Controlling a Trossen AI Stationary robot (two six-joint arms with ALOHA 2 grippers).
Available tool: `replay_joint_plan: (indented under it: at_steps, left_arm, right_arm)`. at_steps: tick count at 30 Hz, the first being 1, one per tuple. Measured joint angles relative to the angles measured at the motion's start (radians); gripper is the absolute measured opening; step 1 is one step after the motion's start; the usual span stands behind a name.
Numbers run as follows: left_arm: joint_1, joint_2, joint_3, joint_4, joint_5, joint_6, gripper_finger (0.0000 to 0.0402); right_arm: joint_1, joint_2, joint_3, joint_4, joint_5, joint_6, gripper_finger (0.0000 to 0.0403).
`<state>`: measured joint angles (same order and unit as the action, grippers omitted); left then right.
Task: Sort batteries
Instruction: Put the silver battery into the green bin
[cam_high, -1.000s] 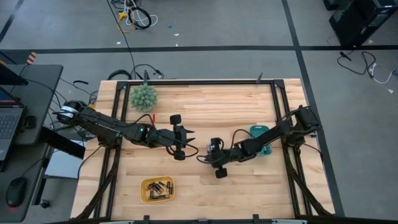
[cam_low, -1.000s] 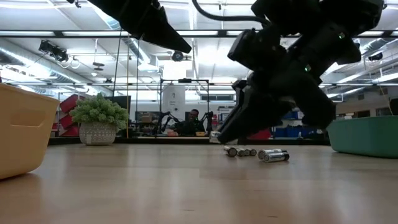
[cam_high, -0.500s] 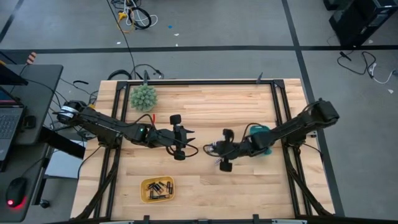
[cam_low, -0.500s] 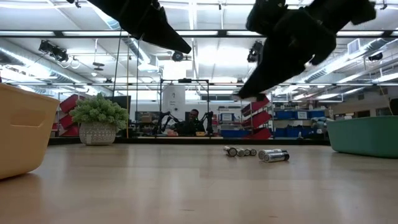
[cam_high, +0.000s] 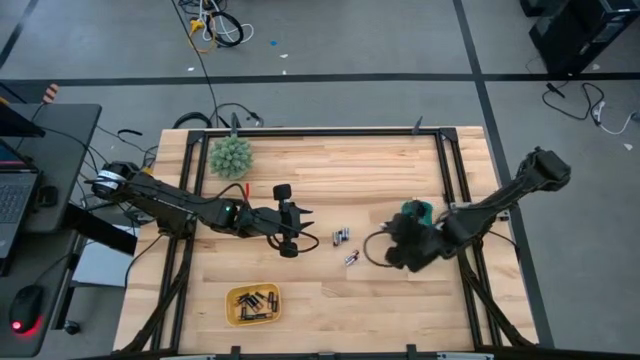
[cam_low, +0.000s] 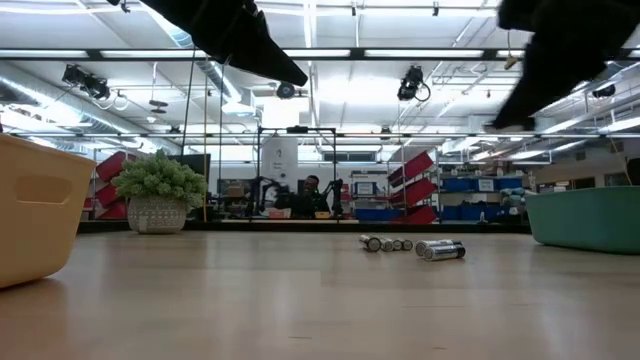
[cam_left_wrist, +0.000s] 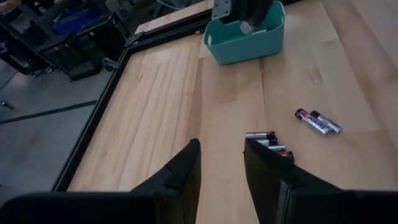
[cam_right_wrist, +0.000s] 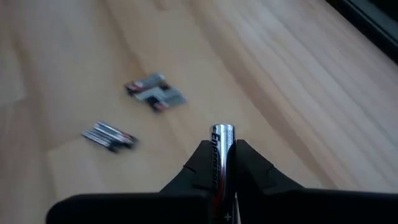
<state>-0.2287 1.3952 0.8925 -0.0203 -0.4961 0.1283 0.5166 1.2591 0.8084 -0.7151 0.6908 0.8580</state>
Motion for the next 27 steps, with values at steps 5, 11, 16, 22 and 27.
replay_joint_plan:
  at_steps: [5,11,16,22,27]
  left_arm:
    - [0.000,0.000,0.000,0.000,0.000,0.000,0.0119]
    - [0.000,0.000,0.000,-0.001,0.000,0.001,0.0119]
    - [0.000,0.000,0.000,-0.001,0.000,0.001,0.0119]
    - [0.000,0.000,-0.038,0.049,0.000,0.026,0.0119]
    - [0.000,0.000,-0.087,0.113,-0.004,0.028,0.0119]
  right_arm:
    - [0.064,-0.093,-0.046,-0.241,0.033,0.360,0.0027]
    - [0.103,-0.169,-0.093,-0.331,0.013,0.638,0.0028]
    - [0.107,-0.180,-0.125,-0.379,0.020,0.897,0.0027]
    - [0.107,-0.169,-0.173,-0.382,0.017,1.087,0.0031]
    - [0.105,-0.146,-0.198,-0.382,0.003,1.165,0.0028]
